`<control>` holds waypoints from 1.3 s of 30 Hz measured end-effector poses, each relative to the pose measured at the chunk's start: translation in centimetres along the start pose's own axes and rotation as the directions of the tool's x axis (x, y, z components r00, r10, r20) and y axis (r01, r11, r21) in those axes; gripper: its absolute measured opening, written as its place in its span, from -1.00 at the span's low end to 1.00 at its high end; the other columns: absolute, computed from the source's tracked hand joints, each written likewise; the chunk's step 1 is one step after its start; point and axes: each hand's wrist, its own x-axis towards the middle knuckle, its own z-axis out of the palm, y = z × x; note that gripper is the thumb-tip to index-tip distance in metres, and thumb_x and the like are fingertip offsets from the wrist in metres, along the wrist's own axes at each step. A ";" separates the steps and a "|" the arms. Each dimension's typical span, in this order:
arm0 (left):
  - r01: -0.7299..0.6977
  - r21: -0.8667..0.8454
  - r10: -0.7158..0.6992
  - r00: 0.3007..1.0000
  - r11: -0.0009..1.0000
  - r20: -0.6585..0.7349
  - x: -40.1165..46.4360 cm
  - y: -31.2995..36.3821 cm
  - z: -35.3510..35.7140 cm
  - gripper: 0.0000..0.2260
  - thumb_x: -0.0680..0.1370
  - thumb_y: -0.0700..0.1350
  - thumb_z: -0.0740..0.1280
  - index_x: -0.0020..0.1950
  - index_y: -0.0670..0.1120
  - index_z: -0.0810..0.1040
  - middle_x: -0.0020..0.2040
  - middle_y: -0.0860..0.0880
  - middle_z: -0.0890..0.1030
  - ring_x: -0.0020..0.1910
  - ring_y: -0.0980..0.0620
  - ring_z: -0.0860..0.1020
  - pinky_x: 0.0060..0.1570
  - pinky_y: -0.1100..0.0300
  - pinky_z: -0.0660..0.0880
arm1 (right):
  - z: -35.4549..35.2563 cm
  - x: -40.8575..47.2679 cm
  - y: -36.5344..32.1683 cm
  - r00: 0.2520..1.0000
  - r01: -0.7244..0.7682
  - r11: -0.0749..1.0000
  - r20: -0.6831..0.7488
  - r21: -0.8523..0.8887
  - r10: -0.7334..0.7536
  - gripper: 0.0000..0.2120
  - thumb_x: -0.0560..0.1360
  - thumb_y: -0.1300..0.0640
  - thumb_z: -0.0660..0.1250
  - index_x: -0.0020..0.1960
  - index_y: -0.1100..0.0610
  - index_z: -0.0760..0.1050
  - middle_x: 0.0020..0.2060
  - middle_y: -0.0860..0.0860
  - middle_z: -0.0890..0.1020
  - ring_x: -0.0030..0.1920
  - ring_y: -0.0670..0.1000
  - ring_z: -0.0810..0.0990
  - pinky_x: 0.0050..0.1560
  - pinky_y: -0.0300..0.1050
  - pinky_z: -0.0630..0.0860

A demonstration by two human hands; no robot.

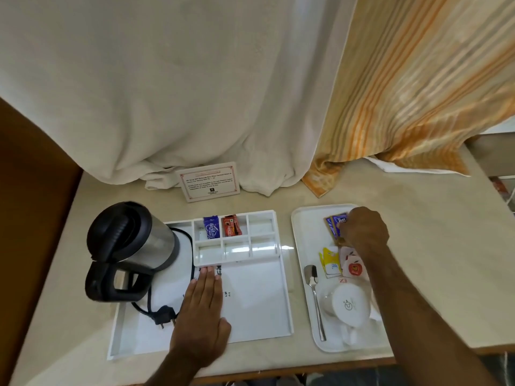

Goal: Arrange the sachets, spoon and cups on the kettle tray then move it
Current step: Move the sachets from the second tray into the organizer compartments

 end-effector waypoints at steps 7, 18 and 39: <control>-0.013 0.002 0.013 1.000 1.000 -0.021 0.0 -0.2 0.1 -0.22 0.46 0.03 0.13 0.55 -0.14 -0.22 0.57 -0.14 -0.27 0.56 -0.08 -0.26 0.52 -0.05 -0.14 | 0.4 0.2 -0.2 0.999 -0.010 0.976 0.043 0.216 0.000 -0.54 0.28 0.14 0.54 0.08 0.26 0.44 0.02 0.19 0.60 0.06 0.22 0.58 -0.05 -0.04 0.49; -0.020 0.016 0.021 0.999 1.000 -0.039 -0.1 -0.3 0.4 -0.24 0.45 0.06 0.06 0.57 -0.17 -0.16 0.59 -0.19 -0.18 0.57 -0.11 -0.22 0.53 -0.11 -0.05 | -2.0 -3.6 -5.7 0.885 0.064 0.476 0.171 0.877 -0.434 -0.78 0.37 0.27 0.51 -0.03 0.32 0.59 -0.27 0.18 0.62 -0.33 0.04 0.60 -0.33 -0.07 0.58; -0.072 -0.023 0.070 0.992 0.997 -0.103 -0.1 -0.4 0.2 -0.21 0.43 0.03 0.17 0.58 -0.20 -0.07 0.60 -0.22 -0.02 0.58 -0.13 -0.11 0.48 -0.09 -0.02 | 6.0 -7.7 -9.5 0.734 0.679 0.718 -0.157 0.151 -0.661 -0.67 0.45 0.09 0.35 0.14 0.16 0.36 0.03 0.13 0.53 -0.03 0.13 0.51 -0.16 0.00 0.53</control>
